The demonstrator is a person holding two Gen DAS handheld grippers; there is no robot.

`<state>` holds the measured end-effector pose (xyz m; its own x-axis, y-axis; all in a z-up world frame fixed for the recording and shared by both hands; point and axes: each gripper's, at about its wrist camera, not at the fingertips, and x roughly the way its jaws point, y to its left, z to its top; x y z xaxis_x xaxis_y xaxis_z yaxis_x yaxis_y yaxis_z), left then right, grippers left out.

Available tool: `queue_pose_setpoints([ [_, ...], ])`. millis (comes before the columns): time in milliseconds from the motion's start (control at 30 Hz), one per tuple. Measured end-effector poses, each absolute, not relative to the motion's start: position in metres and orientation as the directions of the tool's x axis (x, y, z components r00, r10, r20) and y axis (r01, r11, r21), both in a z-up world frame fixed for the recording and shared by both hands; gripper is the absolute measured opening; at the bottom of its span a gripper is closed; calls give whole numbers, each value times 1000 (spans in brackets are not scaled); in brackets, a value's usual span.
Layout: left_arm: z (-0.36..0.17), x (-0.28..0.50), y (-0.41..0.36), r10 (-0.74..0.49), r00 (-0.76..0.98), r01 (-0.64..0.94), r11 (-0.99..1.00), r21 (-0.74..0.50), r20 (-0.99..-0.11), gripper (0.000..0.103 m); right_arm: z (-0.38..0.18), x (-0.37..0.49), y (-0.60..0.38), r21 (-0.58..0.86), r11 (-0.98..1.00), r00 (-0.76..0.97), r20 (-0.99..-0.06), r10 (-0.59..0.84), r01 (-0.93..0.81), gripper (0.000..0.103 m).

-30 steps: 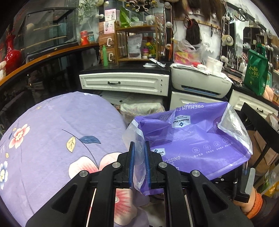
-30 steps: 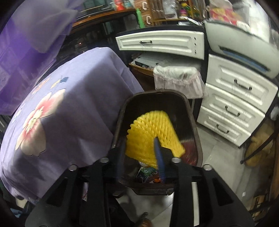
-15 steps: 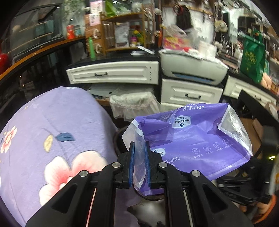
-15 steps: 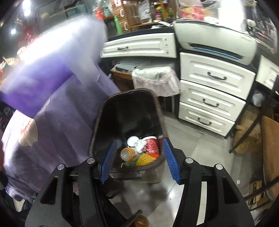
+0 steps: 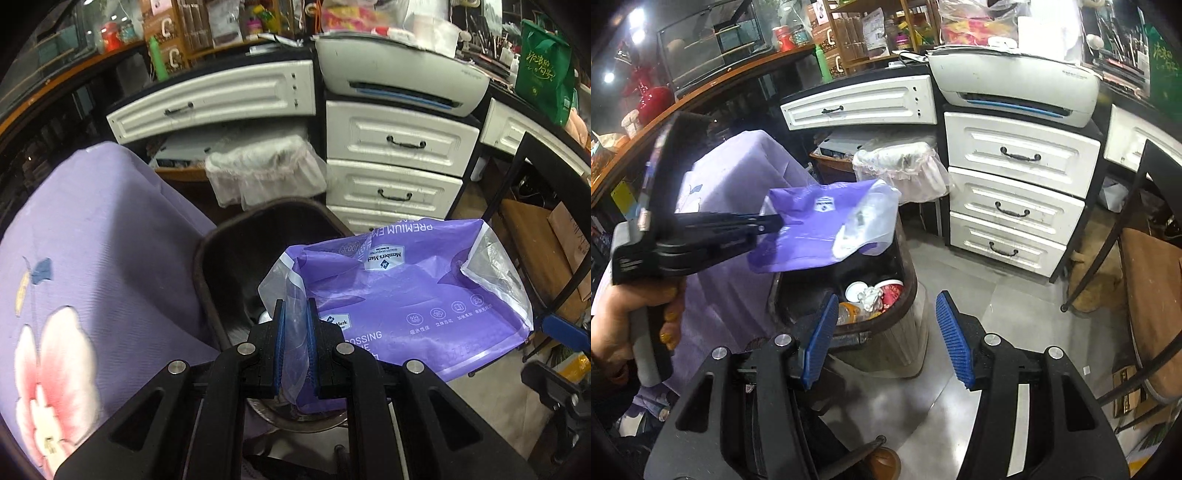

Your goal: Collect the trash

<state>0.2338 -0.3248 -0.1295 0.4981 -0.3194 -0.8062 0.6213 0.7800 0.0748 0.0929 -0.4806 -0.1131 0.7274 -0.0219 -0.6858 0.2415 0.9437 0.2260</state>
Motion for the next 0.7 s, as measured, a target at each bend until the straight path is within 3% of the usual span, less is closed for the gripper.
queue_pose_setpoints([
  [200,-135,237,-327,-334,473,628,777,46,-815,26,-116,87,-481,224,940,722,-691,-34,258,60],
  [433,-123,234,-321,-370,478,618,786,6,-797,54,-106,82,-477,222,941,737,-674,-41,256,60],
  [567,-98,219,-307,-426,502,630,777,-20,-753,65,-90,75,-473,216,945,761,-646,-50,245,60],
  [700,-67,194,-280,-475,557,638,770,-15,-682,79,-65,65,-459,231,945,820,-569,-63,233,79],
])
